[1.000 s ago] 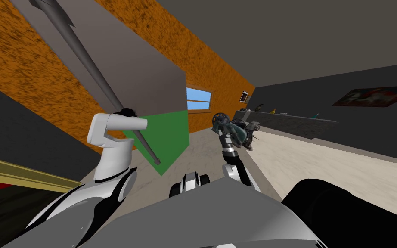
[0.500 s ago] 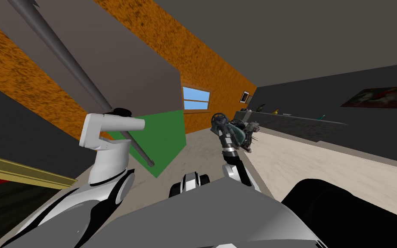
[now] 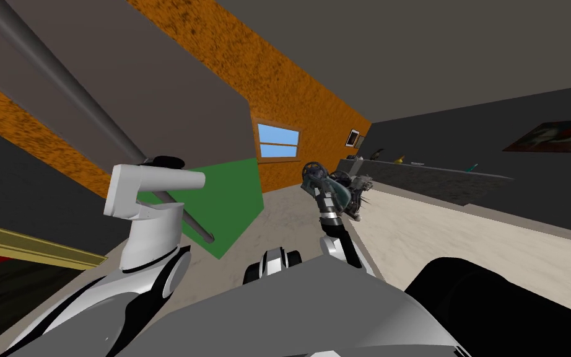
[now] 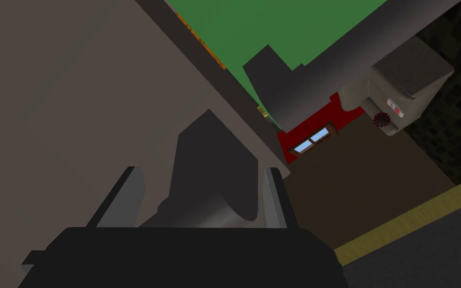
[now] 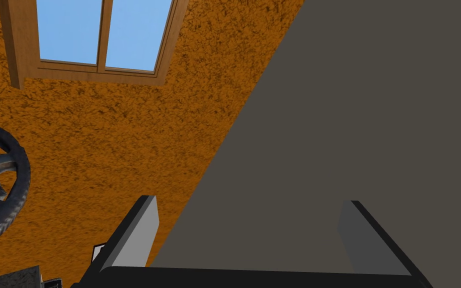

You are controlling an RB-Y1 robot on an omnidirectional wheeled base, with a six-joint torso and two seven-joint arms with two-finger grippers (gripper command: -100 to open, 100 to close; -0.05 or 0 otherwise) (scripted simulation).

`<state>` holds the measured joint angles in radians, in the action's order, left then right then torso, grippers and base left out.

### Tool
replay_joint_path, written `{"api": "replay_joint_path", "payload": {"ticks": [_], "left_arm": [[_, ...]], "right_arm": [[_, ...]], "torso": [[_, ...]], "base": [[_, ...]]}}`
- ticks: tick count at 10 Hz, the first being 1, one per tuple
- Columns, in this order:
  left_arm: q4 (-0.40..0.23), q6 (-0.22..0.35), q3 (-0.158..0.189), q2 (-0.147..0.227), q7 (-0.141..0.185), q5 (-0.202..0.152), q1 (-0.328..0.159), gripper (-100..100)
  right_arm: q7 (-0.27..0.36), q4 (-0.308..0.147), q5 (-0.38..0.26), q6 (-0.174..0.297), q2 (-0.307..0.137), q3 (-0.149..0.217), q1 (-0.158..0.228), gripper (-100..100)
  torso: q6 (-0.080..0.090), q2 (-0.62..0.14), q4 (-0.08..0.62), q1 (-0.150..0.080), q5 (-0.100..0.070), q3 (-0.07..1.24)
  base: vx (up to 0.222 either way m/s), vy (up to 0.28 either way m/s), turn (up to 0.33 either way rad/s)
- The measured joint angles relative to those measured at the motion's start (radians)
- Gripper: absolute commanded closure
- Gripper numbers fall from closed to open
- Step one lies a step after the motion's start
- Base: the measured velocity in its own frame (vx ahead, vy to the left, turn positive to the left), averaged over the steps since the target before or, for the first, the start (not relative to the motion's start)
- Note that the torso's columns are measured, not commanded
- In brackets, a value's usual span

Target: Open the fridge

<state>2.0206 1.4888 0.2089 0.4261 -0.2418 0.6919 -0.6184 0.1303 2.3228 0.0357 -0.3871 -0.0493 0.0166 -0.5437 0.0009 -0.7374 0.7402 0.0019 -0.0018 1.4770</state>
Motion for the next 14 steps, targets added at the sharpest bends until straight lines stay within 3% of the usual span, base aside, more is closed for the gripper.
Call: {"api": "replay_joint_path", "payload": {"ticks": [10,11,13,14], "left_arm": [[0.096,0.150,0.011,0.037,-0.007,0.183,0.058,100],[0.100,0.164,0.013,0.039,-0.009,0.192,0.060,-100],[0.109,0.204,0.014,0.050,-0.043,0.193,0.031,-100],[0.117,0.220,0.017,0.058,-0.060,0.190,0.022,-100]], "right_arm": [[0.000,0.000,0.000,0.000,0.000,0.000,0.000,0],[0.000,0.000,0.000,0.000,0.000,0.000,0.000,0],[0.000,0.000,0.000,0.000,0.000,0.000,0.000,0],[0.000,0.000,0.000,0.000,-0.001,0.000,0.000,0]], "torso": [[0.002,0.000,-0.002,-0.008,0.000,-0.001],[0.002,0.000,-0.001,-0.005,-0.001,-0.001],[0.001,-0.002,0.001,0.008,-0.001,0.000],[-0.001,-0.003,0.002,0.003,-0.002,0.000]], "base": [[0.051,-0.247,0.027],[0.037,-0.092,-0.015],[-0.005,0.041,-0.040],[0.015,0.073,-0.032]]}}
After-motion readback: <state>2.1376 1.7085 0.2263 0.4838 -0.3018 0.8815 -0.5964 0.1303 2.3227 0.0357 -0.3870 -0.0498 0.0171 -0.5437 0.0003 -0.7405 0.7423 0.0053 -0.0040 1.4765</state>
